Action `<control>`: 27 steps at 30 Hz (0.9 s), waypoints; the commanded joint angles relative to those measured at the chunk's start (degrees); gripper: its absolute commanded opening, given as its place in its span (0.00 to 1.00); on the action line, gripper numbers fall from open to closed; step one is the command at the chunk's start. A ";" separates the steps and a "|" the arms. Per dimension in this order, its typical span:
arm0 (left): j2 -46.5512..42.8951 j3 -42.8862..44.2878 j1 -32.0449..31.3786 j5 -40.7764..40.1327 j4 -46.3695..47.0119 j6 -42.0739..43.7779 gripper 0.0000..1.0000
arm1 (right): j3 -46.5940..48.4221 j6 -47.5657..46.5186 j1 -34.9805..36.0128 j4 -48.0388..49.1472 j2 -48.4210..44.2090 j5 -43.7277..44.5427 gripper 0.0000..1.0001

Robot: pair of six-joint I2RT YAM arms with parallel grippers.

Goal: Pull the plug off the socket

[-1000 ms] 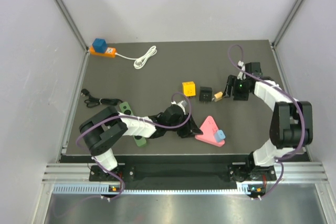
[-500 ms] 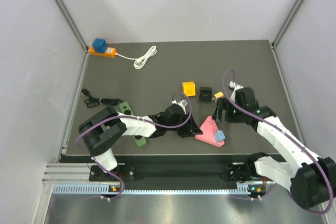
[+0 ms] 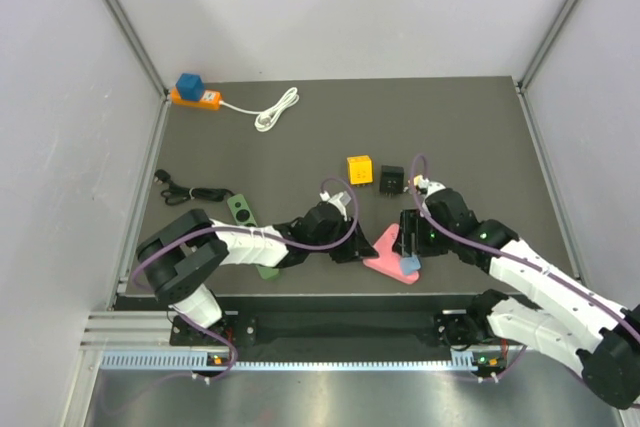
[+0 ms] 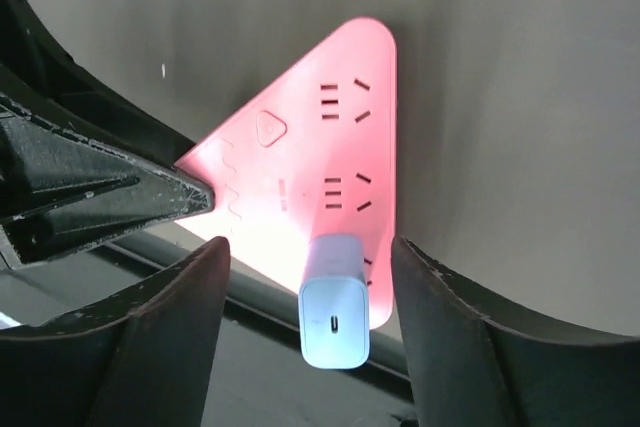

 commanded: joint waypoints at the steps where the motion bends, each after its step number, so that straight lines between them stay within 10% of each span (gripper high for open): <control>1: -0.24 -4.50 0.20 -5.94 -5.52 2.76 0.00 | -1.67 5.08 2.63 0.85 -1.61 3.00 0.63; 12: -4.90 -5.31 0.20 -11.39 -8.94 4.52 0.00 | -2.91 8.95 13.62 2.97 3.39 9.94 0.48; 21: -1.74 -4.87 0.29 -9.80 -9.89 4.25 0.00 | 0.26 9.66 18.20 4.11 7.97 14.60 0.03; 27: -4.10 -5.65 0.64 -11.65 -13.16 3.47 0.00 | 0.26 8.78 18.11 5.79 10.60 13.46 0.00</control>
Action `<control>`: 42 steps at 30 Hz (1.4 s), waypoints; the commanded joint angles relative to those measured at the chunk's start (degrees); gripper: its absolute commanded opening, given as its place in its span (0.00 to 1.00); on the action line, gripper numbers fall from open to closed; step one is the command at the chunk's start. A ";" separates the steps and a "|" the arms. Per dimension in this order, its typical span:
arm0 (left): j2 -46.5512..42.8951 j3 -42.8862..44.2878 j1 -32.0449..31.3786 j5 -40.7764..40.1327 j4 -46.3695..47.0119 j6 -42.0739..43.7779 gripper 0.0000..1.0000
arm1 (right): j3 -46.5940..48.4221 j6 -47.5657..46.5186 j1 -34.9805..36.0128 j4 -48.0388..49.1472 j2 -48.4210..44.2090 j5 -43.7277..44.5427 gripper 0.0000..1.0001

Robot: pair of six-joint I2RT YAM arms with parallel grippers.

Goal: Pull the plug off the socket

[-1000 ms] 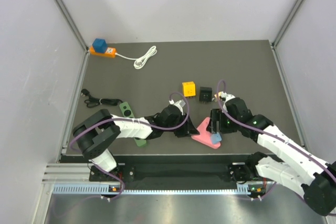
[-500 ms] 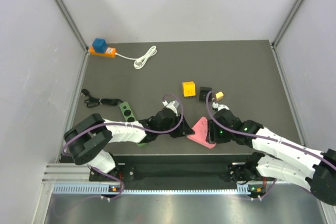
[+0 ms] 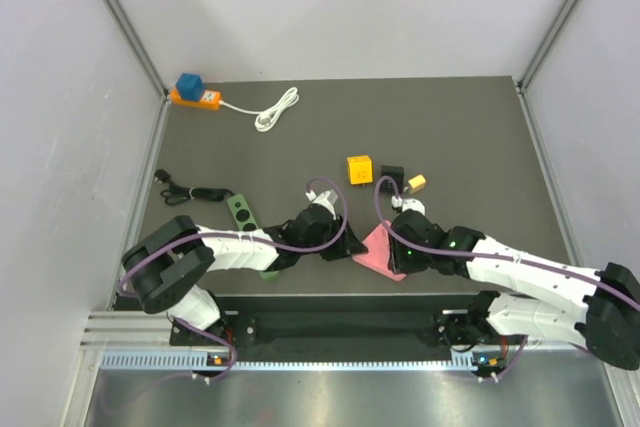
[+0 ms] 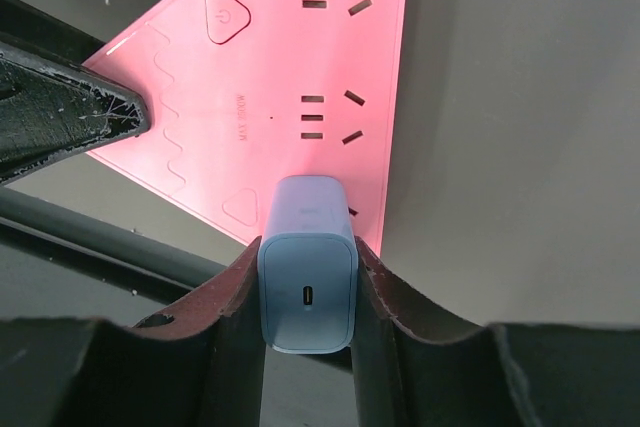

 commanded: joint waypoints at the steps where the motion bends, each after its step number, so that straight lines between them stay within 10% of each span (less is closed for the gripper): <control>1: 0.18 -2.29 -0.06 -5.21 -11.24 1.76 0.00 | 1.83 -0.22 0.95 4.43 2.48 1.26 0.00; 11: -0.27 -7.39 -0.15 -5.12 -6.31 0.87 0.00 | 0.26 0.13 -0.45 6.88 -0.68 1.97 0.00; 20: -0.88 -6.77 -0.15 -8.02 -10.35 2.72 0.00 | -6.25 0.13 -10.56 17.43 -4.46 -15.16 0.00; 32: -0.09 -6.60 -0.15 -9.16 -10.97 1.75 0.00 | 1.48 -5.23 -9.33 1.53 -4.81 5.65 0.00; 42: 0.00 -7.57 -0.32 -9.07 -9.91 1.49 0.00 | 1.22 -5.32 -13.98 4.86 -8.59 -3.20 0.00</control>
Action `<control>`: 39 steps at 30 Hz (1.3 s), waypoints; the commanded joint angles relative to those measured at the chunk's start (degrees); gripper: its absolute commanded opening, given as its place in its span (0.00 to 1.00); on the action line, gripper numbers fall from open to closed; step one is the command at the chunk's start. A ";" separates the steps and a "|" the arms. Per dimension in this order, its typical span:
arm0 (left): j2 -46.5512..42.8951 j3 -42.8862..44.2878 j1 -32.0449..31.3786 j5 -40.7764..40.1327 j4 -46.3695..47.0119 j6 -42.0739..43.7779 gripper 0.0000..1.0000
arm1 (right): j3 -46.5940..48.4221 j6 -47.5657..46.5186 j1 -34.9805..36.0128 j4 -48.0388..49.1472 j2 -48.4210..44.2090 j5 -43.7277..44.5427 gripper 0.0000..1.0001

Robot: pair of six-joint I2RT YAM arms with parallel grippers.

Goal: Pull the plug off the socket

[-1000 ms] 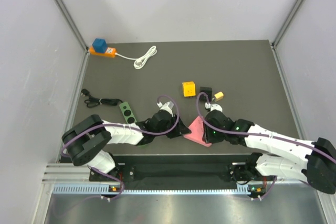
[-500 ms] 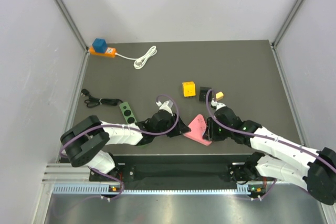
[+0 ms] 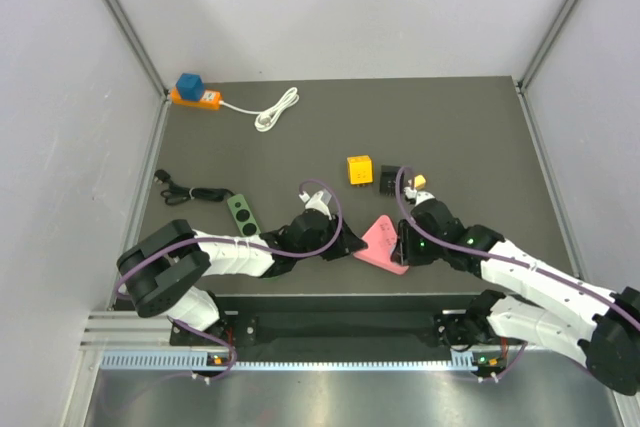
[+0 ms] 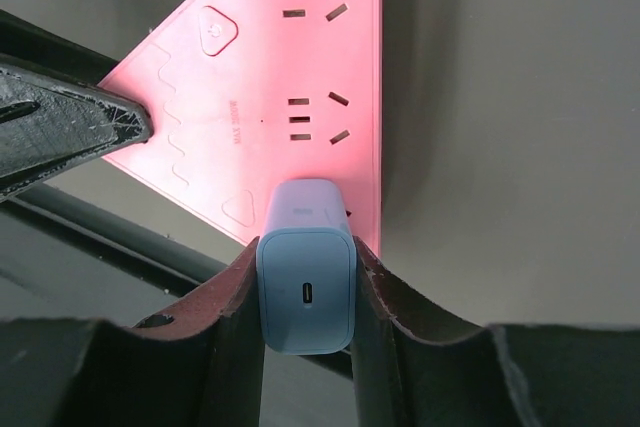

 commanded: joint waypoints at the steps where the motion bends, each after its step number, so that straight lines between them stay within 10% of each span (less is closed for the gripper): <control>1: 2.07 -4.07 0.25 -4.26 -15.44 4.85 0.00 | 2.38 -1.34 -4.83 2.62 -3.63 3.76 0.00; 17: 0.23 -5.12 -0.11 -4.18 -14.66 4.50 0.00 | 4.04 -5.21 -15.90 3.41 -1.36 -1.08 0.00; 31: -1.62 -6.62 -0.98 -3.30 -13.69 3.80 0.00 | 3.26 -4.96 -44.19 21.83 9.54 -20.41 0.02; 39: -0.56 -6.18 -1.33 -1.98 -12.54 3.97 0.00 | 5.36 -6.17 -45.88 28.28 20.09 -22.36 0.13</control>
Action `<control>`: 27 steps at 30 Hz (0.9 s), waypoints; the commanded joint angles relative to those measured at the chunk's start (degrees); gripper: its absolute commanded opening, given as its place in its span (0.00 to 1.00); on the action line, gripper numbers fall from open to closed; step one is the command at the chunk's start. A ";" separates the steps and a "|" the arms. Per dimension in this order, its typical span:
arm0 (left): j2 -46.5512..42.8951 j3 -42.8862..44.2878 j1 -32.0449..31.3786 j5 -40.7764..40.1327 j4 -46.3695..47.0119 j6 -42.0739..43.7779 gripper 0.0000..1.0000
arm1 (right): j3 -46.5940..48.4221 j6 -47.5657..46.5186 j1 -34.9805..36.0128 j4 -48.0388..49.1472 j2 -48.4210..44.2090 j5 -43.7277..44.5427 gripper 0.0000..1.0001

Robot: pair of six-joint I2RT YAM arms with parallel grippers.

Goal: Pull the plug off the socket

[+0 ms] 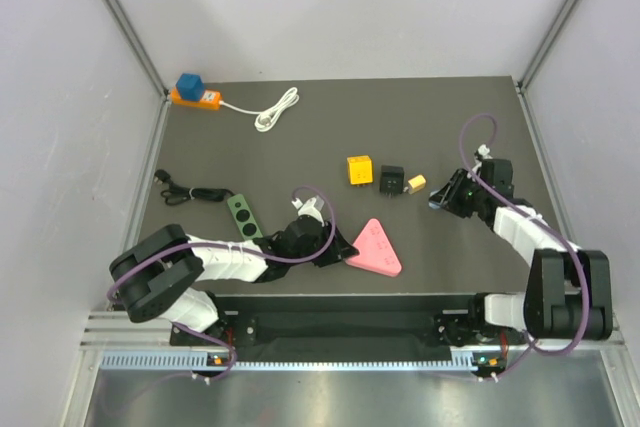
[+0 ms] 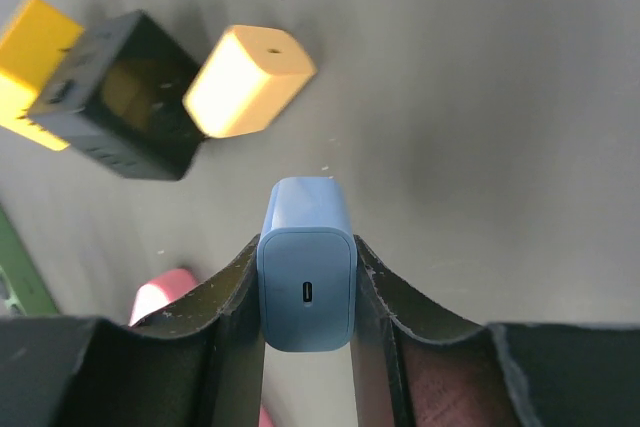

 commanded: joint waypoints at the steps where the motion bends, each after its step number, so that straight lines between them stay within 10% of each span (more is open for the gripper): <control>1: 1.75 -2.53 -0.88 -1.00 -11.06 4.02 0.00 | 3.50 -2.26 -1.27 5.97 3.63 -1.37 0.15; 8: -0.71 -2.35 -1.32 -1.26 -13.16 4.37 0.00 | 5.35 -6.58 -2.06 7.11 8.12 1.97 0.27; 16: 0.43 -1.92 -1.84 -1.00 -12.20 3.75 0.00 | 11.06 -9.66 -2.59 1.84 12.34 4.87 0.62; 27: 5.79 4.31 -4.13 -0.65 -13.07 5.33 0.00 | 12.56 -8.95 -2.16 -8.25 1.64 12.86 0.71</control>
